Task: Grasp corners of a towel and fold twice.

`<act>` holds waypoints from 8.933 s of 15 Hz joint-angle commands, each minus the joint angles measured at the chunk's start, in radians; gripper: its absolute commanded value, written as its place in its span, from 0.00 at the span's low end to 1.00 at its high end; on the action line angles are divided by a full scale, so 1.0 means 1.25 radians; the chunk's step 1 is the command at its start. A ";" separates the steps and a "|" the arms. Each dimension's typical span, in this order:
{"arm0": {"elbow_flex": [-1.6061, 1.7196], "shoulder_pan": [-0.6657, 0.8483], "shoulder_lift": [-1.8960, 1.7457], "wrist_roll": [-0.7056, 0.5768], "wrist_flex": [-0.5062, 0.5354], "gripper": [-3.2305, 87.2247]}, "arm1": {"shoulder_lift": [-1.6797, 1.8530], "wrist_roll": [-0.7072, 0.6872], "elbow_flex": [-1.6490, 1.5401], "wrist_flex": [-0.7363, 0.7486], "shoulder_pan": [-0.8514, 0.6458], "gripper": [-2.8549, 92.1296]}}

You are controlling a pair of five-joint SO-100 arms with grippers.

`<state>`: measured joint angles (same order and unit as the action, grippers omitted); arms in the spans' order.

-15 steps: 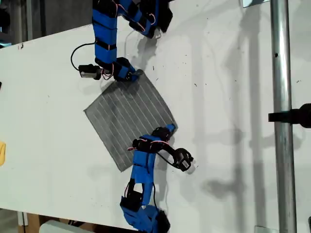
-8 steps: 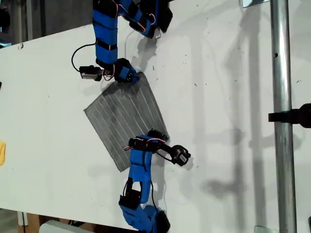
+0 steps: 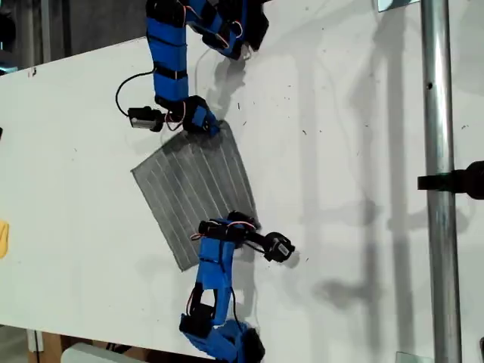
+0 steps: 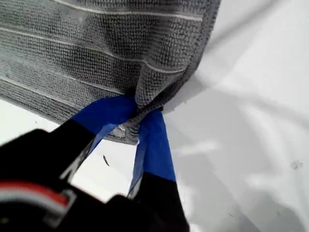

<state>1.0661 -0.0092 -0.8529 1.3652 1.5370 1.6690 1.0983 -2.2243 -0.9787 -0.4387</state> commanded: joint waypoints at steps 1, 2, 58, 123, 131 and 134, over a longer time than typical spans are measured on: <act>0.037 -0.036 -0.180 0.038 0.092 0.05 | 0.010 0.010 0.026 0.001 0.001 0.03; 0.053 -0.036 -0.232 0.037 0.101 0.16 | 0.010 0.010 0.026 0.002 0.001 0.03; 0.066 -0.032 -0.366 0.018 0.075 0.02 | 0.110 -0.047 0.222 0.021 0.115 0.03; 1.642 -0.298 -2.102 0.211 -0.216 0.02 | 0.369 -0.102 -0.001 0.004 -0.162 0.50; 1.642 -0.309 -2.102 0.238 -0.200 0.02 | -0.336 -0.081 0.522 0.082 -0.076 0.50; 1.642 -0.314 -2.102 0.241 -0.196 0.02 | -0.449 -0.081 0.664 0.061 -0.016 0.42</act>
<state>3.1140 -0.4080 -3.4760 1.6552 1.2824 1.1275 0.9863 -1.4864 -0.9081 -0.5047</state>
